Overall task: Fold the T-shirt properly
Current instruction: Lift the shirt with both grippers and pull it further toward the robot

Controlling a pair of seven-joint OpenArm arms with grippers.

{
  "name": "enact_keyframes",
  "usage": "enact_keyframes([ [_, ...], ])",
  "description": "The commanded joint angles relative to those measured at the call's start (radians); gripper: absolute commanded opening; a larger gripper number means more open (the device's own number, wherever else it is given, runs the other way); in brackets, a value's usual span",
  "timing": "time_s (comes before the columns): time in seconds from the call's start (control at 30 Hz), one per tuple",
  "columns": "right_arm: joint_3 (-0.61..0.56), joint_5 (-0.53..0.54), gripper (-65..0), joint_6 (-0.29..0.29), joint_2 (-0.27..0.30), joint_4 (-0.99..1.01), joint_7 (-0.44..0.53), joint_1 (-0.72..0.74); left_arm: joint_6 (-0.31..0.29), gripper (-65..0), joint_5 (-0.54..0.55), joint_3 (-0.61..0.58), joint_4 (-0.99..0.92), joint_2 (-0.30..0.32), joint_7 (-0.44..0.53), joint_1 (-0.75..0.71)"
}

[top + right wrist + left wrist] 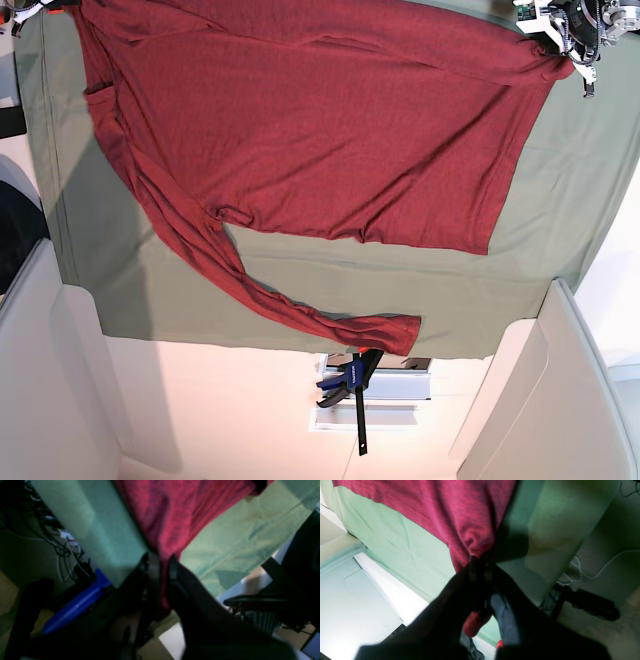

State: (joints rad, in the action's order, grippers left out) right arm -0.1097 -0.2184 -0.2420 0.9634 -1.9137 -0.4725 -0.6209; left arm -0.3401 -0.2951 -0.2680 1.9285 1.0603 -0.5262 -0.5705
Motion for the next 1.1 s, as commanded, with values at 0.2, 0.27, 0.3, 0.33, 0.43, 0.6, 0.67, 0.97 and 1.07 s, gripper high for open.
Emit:
enact_keyframes([
  [0.2, 0.011, -0.002, -65.0, 0.103, 0.009, -0.011, -0.006, 0.003, 0.068, -46.6, 0.007, 0.014, 0.01, 0.011, -0.008, 0.003],
  [0.27, 0.011, -0.002, -56.2, 0.114, 0.0, -0.011, -0.006, 0.007, 0.068, -38.1, 0.016, 0.014, 0.009, 0.004, -0.009, 0.003],
  [0.3, 0.011, 0.002, -49.4, 0.113, -0.006, -0.011, -0.006, 0.014, 0.068, -34.7, 0.019, 0.014, 0.009, 0.001, -0.009, 0.003],
  [0.33, 0.011, 0.003, -43.6, 0.114, -0.016, -0.013, -0.006, 0.023, 0.069, -32.6, 0.027, 0.014, 0.01, -0.002, -0.009, 0.003],
  [0.43, 0.011, 0.039, -37.0, 0.113, -0.036, -0.027, -0.006, 0.058, 0.086, -31.8, 0.049, 0.014, 0.01, -0.005, -0.014, 0.002],
  [0.6, 0.011, 0.079, -37.0, 0.119, -0.035, -0.091, -0.006, 0.09, 0.087, -31.8, 0.053, 0.014, 0.011, -0.004, -0.028, 0.003],
  [0.67, 0.011, 0.08, -37.0, 0.132, -0.035, -0.118, -0.006, 0.103, 0.086, -31.8, 0.056, 0.014, 0.023, -0.003, -0.028, 0.003],
  [0.97, 0.011, 0.219, -37.0, 0.124, -0.036, -0.154, -0.046, 0.13, 0.074, -31.9, 0.119, 0.014, 0.131, 0.007, -0.042, 0.003],
  [1.07, 0.011, 0.261, -36.9, 0.137, -0.036, -0.154, -0.075, 0.13, 0.074, -31.9, 0.137, 0.014, 0.134, 0.007, -0.039, 0.003],
])
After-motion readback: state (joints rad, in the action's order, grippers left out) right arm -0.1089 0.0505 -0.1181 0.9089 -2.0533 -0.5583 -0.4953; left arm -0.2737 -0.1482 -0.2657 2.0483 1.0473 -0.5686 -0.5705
